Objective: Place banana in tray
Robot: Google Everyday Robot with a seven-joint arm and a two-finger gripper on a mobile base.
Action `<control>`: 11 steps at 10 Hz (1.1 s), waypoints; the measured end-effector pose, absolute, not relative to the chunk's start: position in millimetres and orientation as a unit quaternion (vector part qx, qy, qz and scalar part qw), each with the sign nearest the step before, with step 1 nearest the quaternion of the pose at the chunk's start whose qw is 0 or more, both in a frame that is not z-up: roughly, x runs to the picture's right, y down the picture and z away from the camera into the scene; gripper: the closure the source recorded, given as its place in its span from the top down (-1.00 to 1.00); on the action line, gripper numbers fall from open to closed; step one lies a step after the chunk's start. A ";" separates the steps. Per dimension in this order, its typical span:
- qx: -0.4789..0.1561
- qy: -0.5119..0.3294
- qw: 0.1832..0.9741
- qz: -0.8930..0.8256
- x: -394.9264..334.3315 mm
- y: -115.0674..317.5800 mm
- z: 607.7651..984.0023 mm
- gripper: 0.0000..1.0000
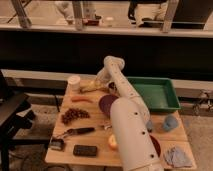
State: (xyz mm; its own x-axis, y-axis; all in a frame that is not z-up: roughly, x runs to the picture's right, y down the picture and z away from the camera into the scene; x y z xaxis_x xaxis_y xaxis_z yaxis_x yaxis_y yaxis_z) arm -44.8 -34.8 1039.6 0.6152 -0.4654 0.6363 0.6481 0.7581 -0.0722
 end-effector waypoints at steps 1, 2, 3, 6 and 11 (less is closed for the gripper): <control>-0.154 -0.309 0.884 -0.314 -41.0 -32.1 1041.7 -0.18; -0.157 -0.311 0.883 -0.315 -41.3 -30.9 1043.9 -0.18; -0.161 -0.313 0.881 -0.316 -42.0 -28.8 1045.7 -0.18; -0.163 -0.314 0.880 -0.317 -41.2 -28.4 1046.0 -0.32; -0.167 -0.318 0.875 -0.324 -41.1 -25.1 1046.0 -1.00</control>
